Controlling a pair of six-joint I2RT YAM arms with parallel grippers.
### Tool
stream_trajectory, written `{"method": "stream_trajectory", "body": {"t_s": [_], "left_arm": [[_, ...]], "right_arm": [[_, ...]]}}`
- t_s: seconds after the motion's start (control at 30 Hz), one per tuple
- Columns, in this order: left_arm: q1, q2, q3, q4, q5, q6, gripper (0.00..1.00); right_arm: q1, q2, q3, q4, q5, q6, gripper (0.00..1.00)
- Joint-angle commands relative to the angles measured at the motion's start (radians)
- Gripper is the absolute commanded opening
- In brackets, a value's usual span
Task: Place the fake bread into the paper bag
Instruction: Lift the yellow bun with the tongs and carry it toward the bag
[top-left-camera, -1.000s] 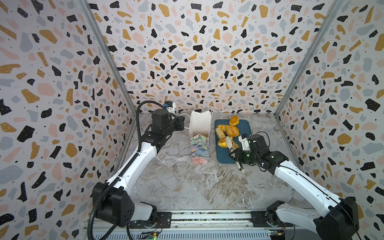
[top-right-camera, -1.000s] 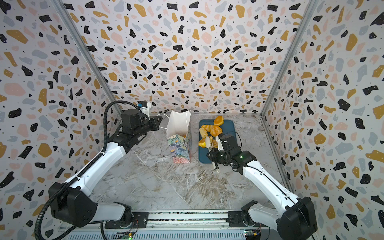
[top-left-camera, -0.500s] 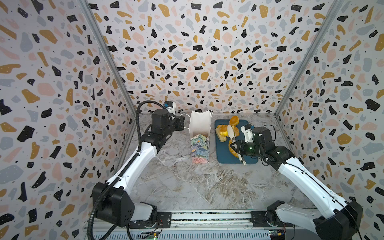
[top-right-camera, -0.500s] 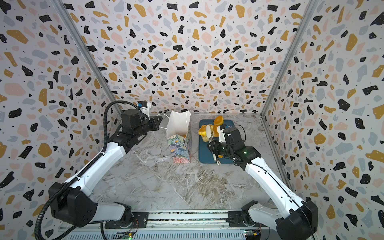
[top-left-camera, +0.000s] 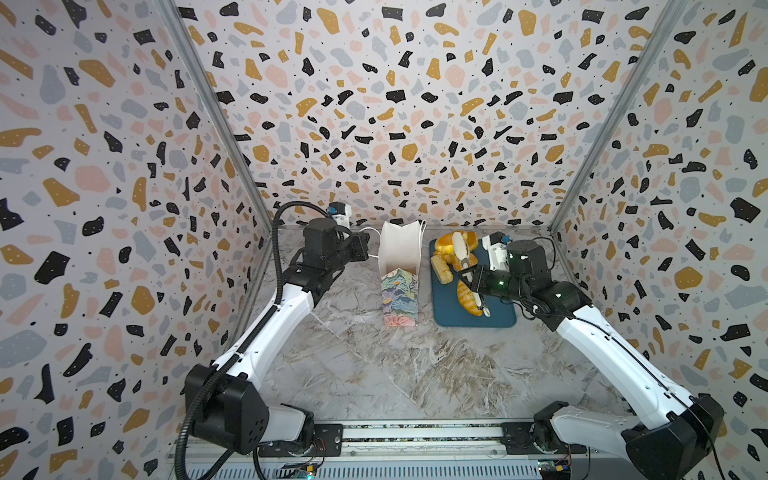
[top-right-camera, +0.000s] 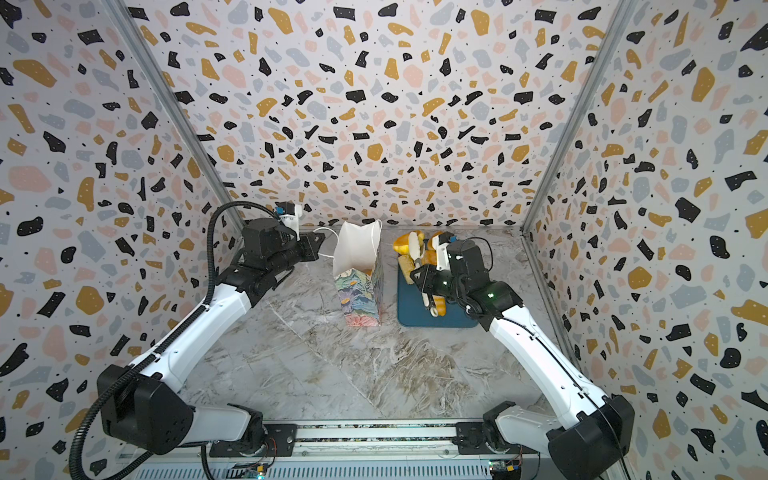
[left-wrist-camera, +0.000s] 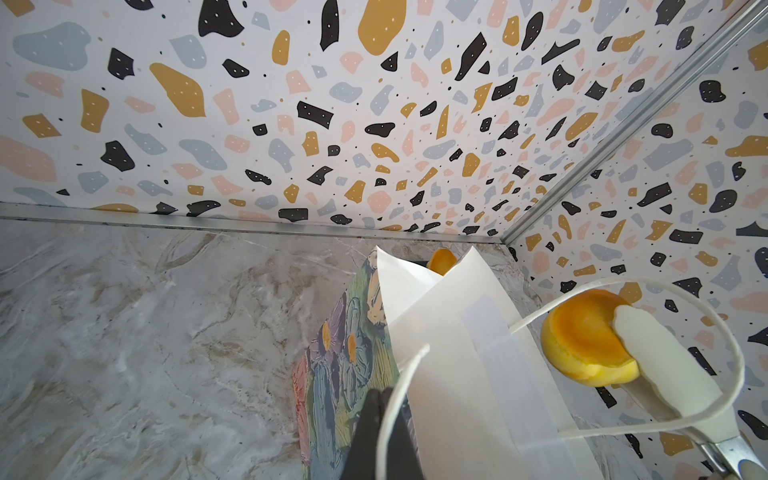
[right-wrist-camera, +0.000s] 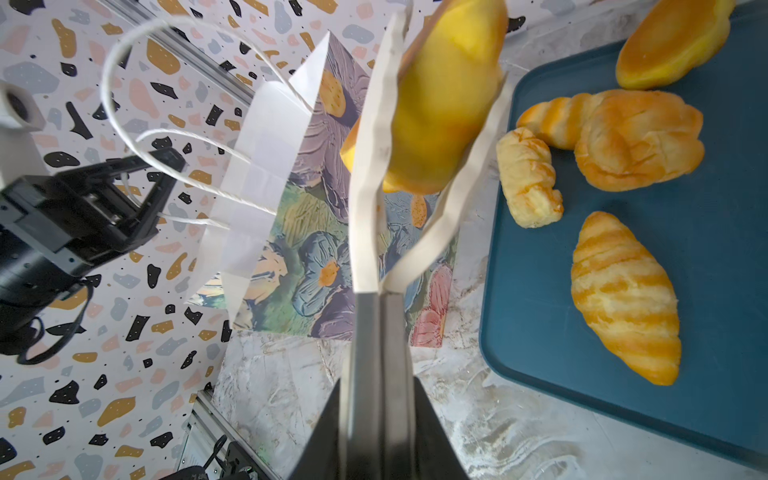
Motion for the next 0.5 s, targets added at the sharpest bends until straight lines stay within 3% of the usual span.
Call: {"method": "stream_trajectory", "body": {"t_s": [0.0, 0.47], "left_arm": [[0.005, 0.0, -0.002, 0.022, 0.0, 0.004, 0.0], [0.005, -0.003, -0.003, 0.02, 0.001, 0.004, 0.0]], "right_arm": [[-0.003, -0.01, 0.074, 0.06, 0.003, -0.019, 0.09], [-0.003, -0.003, 0.16, 0.093, -0.007, -0.044, 0.08]]}}
